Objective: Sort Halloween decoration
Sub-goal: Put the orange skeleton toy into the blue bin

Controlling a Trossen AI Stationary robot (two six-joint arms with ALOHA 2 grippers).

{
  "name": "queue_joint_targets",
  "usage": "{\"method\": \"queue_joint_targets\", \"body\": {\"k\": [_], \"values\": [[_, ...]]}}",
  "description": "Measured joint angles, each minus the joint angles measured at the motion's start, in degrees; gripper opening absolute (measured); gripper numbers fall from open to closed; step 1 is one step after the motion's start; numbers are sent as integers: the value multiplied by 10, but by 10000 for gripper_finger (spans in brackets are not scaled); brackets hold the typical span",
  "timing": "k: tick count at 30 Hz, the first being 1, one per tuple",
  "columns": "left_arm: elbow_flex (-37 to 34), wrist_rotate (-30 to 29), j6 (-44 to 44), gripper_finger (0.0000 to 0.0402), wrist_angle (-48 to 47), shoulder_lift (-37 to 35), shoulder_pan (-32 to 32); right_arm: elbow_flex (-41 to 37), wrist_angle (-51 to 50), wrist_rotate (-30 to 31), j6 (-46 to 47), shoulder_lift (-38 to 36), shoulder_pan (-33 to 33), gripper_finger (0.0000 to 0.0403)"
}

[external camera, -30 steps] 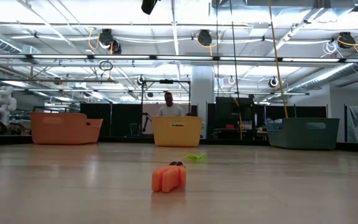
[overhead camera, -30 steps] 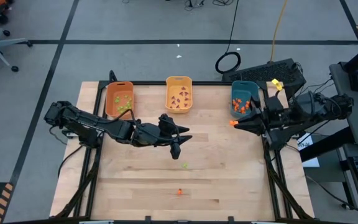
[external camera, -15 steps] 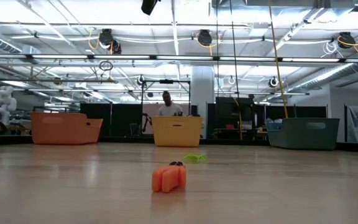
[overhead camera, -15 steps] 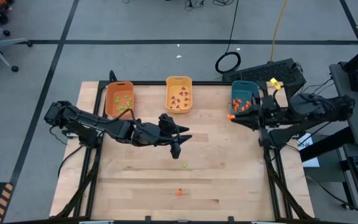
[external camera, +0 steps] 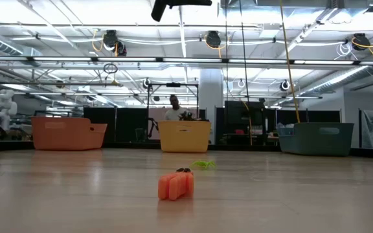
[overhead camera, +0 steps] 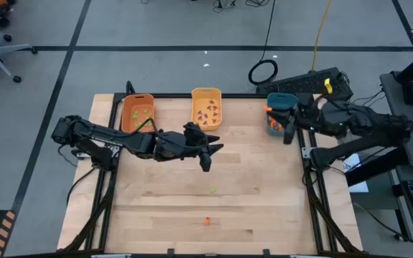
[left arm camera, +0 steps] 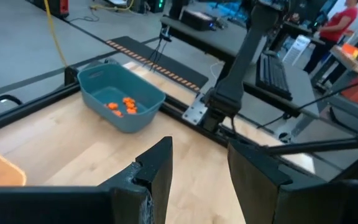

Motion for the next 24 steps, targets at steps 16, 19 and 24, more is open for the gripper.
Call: {"method": "queue_joint_targets", "body": {"k": [16,19,24], "values": [[0,18,52,154,16,-1,2,0,-274,-2,175,45,-201,6],[0,18,62,154,16,-1,4,0,-272,-8,142,61,-246,6],[0,18,61,154,16,-1,8,0,-275,-66,64,95,-336,6]]}}
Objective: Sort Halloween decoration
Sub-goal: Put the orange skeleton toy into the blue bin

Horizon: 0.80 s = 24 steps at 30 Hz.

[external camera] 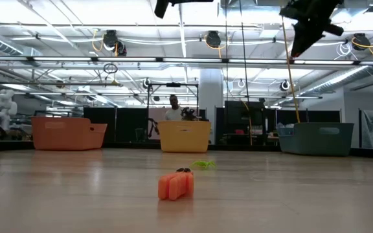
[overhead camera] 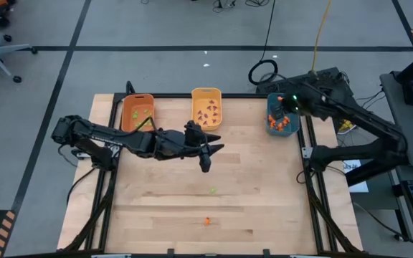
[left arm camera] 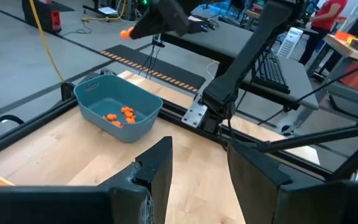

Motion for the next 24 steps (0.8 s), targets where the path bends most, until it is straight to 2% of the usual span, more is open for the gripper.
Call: {"method": "queue_joint_targets", "body": {"k": [10,17,24], "values": [[0,0,0,154,0,0,17,0,17,-104,-137,73,-139,6],[0,0,0,154,-1,-1,21,-2,41,-148,-147,105,-193,6],[0,0,-1,154,-6,-1,21,-57,77,-173,-147,112,-230,6]]}}
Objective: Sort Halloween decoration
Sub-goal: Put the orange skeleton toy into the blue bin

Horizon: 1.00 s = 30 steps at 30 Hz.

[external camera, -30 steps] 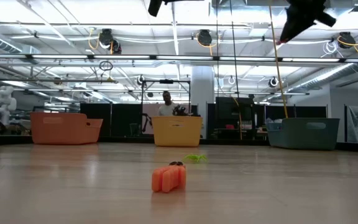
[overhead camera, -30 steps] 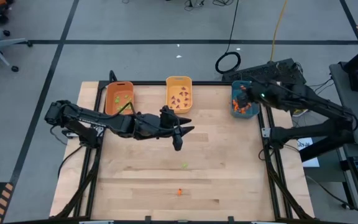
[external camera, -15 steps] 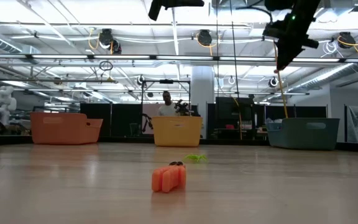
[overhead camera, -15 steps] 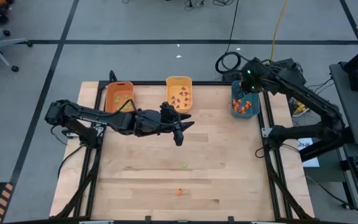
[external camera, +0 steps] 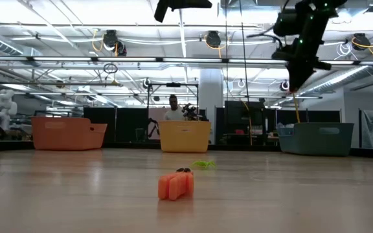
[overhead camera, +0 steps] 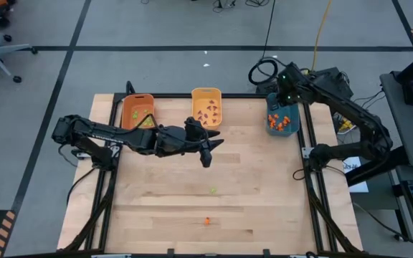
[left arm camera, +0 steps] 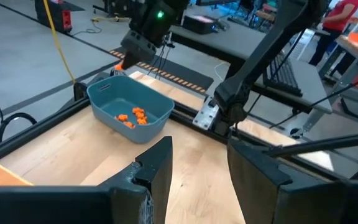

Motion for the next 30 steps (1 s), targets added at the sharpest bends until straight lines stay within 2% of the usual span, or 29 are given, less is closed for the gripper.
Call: {"method": "queue_joint_targets", "body": {"k": [4,21,26,30], "values": [[0,0,0,154,-14,0,0,-37,5,-22,2,0,-7,6],[0,-1,3,154,-17,0,0,-146,34,-21,52,-1,-21,9],[0,-2,16,154,-21,0,0,-159,33,-20,90,-1,-21,34],[0,-2,15,154,-21,0,0,-159,35,-21,86,-1,-21,79]]}}
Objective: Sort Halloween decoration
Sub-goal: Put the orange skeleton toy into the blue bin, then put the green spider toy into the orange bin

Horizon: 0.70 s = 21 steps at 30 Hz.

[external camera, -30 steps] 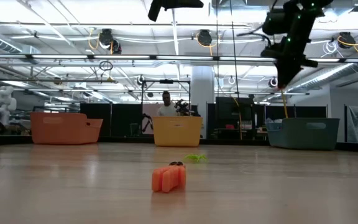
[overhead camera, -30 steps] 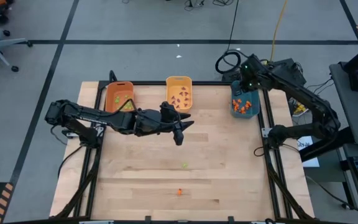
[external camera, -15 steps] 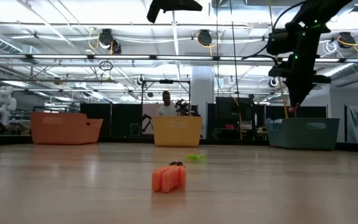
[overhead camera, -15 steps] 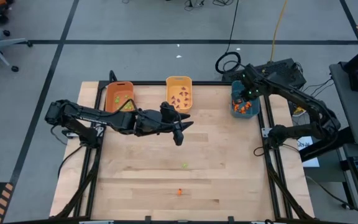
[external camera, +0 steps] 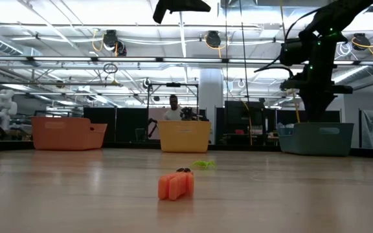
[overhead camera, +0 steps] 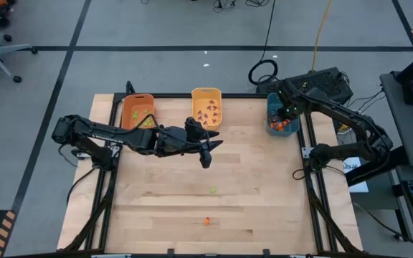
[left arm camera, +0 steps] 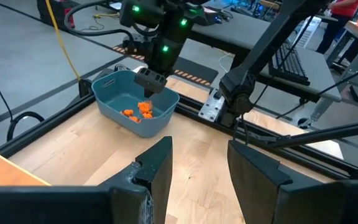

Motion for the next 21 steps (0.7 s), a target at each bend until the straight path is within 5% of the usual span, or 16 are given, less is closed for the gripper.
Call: {"method": "queue_joint_targets", "body": {"k": [10,15,21], "values": [[0,0,-26,154,-16,0,-6,4,-5,-50,22,-69,1,186],[0,2,-138,154,-90,-7,-26,17,-5,-71,45,-158,9,195],[0,2,-150,154,-143,-7,-75,20,43,-137,32,-258,56,185]]}}
